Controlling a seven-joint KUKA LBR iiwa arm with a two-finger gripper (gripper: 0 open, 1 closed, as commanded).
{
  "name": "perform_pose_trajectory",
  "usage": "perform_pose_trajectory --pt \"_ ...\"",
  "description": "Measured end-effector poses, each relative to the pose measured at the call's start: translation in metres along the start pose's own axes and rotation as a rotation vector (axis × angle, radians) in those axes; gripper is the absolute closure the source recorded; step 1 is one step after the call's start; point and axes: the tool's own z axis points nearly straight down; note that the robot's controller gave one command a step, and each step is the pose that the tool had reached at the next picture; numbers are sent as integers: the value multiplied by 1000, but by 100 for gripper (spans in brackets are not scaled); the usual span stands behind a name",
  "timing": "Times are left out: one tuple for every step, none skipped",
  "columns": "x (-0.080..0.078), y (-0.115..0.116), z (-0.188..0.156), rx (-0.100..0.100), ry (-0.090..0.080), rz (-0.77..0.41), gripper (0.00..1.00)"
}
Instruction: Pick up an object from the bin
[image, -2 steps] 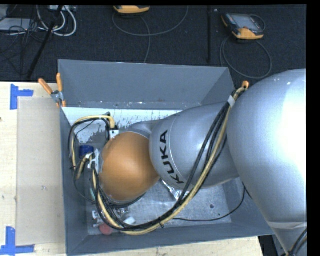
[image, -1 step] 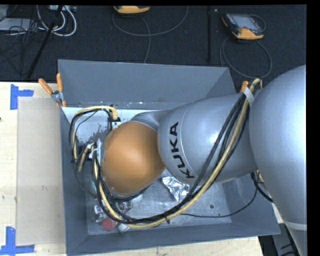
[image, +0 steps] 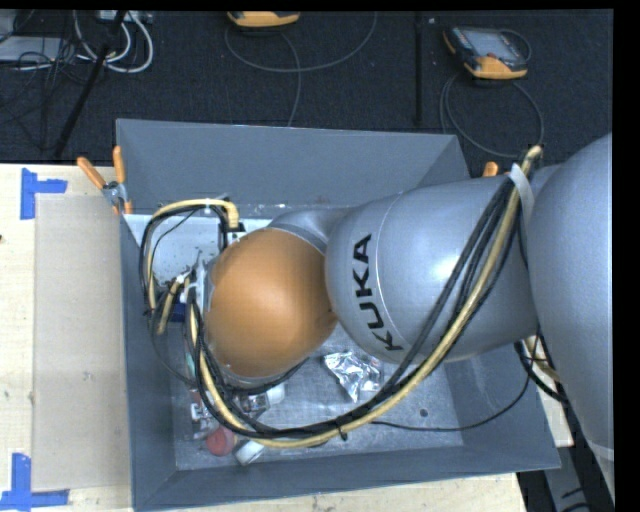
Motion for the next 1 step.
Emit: perform_pose_trajectory --pt "-1 -1 -44 2 0 5 100"
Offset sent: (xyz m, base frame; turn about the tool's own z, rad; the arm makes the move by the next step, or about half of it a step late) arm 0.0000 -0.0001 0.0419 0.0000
